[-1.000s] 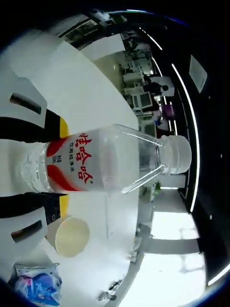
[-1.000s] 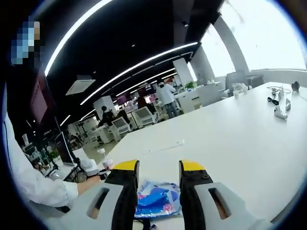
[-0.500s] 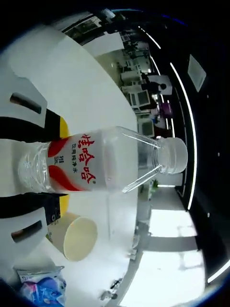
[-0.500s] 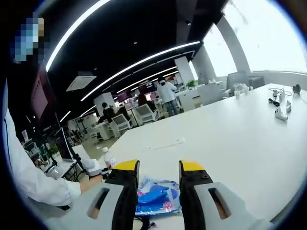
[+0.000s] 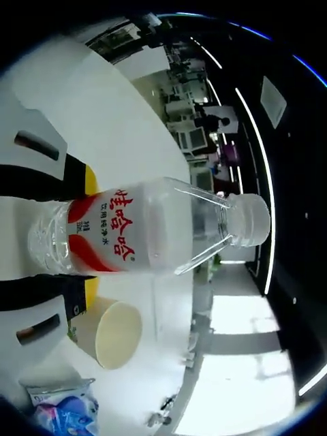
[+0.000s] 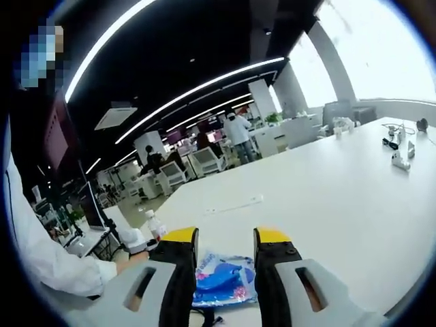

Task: Arrange the tabletop items into an orderly group along one side of the table until the central work area is clear of visible clutter.

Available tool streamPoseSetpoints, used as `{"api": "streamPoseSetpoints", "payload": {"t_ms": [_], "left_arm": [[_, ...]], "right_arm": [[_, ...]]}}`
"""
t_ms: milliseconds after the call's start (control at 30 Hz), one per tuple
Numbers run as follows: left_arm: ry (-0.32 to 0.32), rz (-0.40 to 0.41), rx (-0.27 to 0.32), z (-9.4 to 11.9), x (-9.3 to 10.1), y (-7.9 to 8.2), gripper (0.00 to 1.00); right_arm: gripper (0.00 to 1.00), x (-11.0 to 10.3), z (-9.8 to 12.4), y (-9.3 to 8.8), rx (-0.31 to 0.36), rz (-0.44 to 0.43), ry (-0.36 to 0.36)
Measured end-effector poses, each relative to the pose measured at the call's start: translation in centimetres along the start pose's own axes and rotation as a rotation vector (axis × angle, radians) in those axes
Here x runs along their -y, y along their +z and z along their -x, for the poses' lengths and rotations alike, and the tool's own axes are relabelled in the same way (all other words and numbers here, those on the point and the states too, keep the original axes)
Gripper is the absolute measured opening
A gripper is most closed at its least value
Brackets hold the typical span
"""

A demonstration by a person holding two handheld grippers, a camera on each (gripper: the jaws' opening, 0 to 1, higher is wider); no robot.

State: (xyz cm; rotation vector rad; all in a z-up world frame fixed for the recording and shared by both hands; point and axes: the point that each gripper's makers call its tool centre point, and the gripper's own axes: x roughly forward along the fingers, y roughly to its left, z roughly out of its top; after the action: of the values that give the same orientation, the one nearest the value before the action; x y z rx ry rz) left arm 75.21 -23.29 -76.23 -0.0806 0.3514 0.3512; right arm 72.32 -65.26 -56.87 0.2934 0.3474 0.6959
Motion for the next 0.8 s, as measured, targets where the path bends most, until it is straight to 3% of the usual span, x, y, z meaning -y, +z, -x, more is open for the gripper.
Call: {"api": "streamPoseSetpoints", "payload": {"t_ms": [433,800], "left_arm": [[0.021,-0.013,0.03,0.1,0.3,-0.2,0.37],[0.043,-0.046,0.043,0.3,0.7,-0.2,0.37]], "right_arm": [[0.29,-0.6,0.2,0.5,0.021,0.021,0.014],[0.29,0.5,1.0,0.9,0.048,0.032,-0.021]]}}
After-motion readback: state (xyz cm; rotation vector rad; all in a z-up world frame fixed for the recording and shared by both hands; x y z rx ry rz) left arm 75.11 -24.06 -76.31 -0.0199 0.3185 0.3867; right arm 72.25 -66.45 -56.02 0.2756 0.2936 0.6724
